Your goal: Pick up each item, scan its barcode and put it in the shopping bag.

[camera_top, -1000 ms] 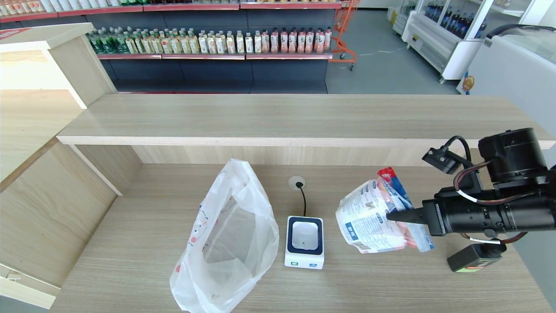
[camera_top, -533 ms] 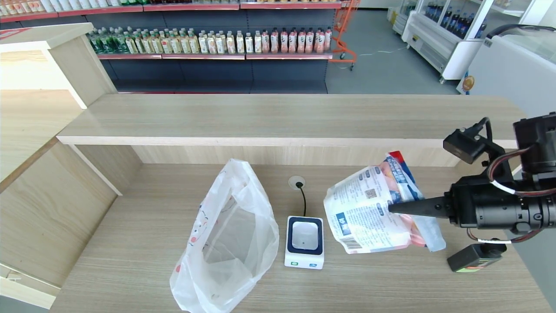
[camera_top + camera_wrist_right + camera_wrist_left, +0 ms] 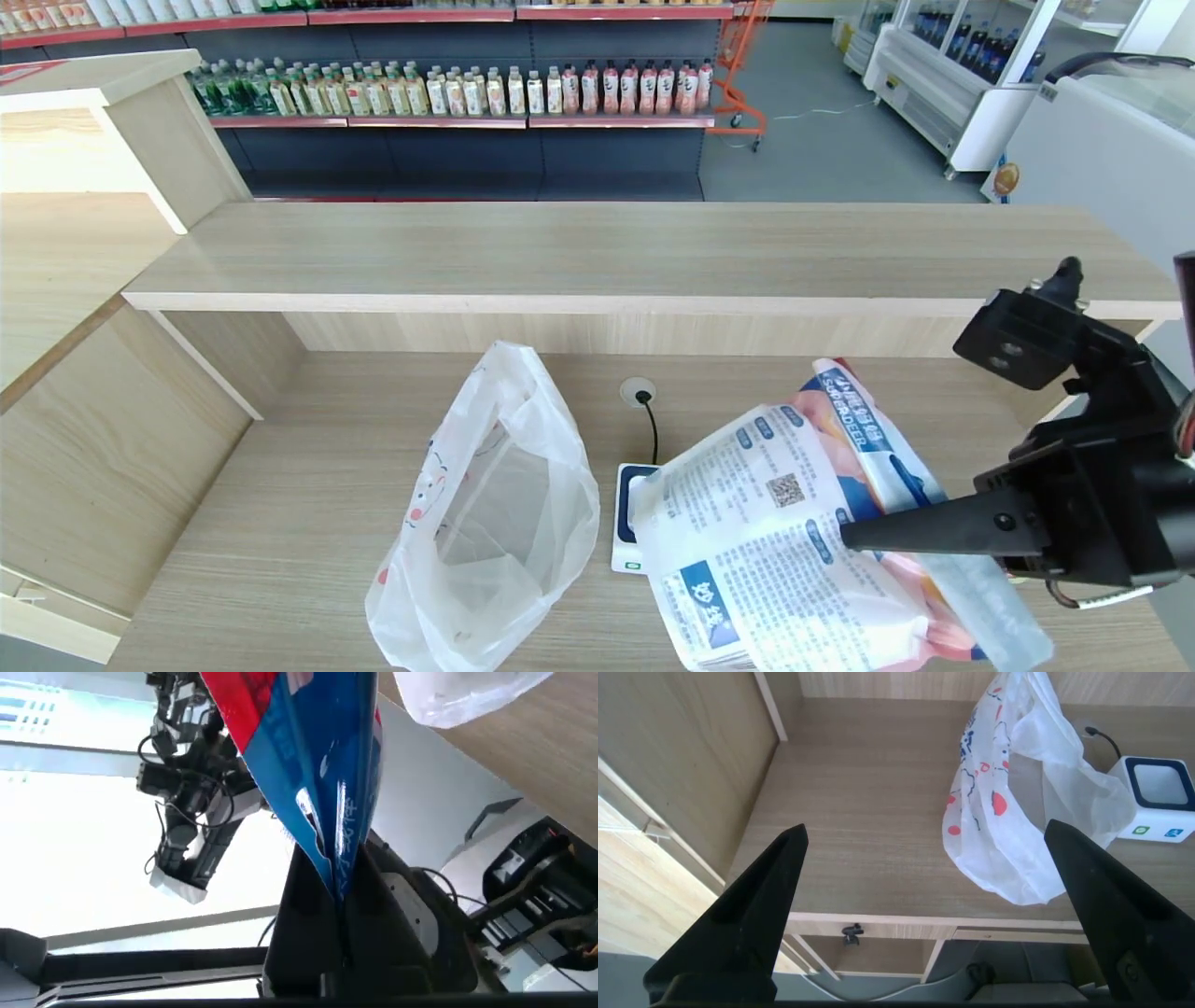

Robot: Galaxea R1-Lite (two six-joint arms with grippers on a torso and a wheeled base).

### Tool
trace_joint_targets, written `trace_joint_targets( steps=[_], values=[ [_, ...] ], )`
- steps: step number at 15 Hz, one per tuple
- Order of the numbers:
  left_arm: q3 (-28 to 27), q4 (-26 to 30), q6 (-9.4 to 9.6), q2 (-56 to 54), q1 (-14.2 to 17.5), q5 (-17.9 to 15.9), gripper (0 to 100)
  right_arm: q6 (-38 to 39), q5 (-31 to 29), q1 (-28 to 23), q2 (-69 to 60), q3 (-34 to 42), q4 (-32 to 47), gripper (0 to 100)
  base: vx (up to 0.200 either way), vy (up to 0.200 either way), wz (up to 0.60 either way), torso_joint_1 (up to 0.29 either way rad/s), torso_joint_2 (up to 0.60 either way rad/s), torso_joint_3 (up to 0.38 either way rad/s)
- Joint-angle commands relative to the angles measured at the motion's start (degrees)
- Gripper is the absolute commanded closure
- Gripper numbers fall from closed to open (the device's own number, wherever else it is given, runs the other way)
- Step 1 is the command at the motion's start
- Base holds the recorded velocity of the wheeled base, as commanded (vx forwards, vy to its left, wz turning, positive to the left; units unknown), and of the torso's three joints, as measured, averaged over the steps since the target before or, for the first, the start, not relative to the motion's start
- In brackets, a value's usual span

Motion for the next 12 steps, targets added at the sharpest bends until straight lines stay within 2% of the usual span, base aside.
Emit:
trace_joint_targets(
  steps=[1,5,8,12],
  values=[
    [0.01,-0.01,0.04,-0.02,0.01,0.09,0,-0.12,0.33,1.61,-1.16,0.16,0.0,100,0.0,0.0,0.0,0.0,0.0,0.0],
    [0.01,-0.01,-0.04,-0.02,0.01,0.01,0,-0.03,0.33,-1.02,-1.25,-0.28,0.26,100,0.0,0.0,0.0,0.0,0.0,0.0],
    [0.01,-0.01,-0.04,-0.02,0.01,0.01,0,-0.12,0.24,-1.55,-3.18,-0.54,4.83,100,0.0,0.0,0.0,0.0,0.0,0.0],
    [0.01,-0.01,0.04,-0.02,0.01,0.01,0,-0.12,0.07,-3.75,-3.36,-0.54,4.92,100,0.0,0.0,0.0,0.0,0.0,0.0]
  ],
)
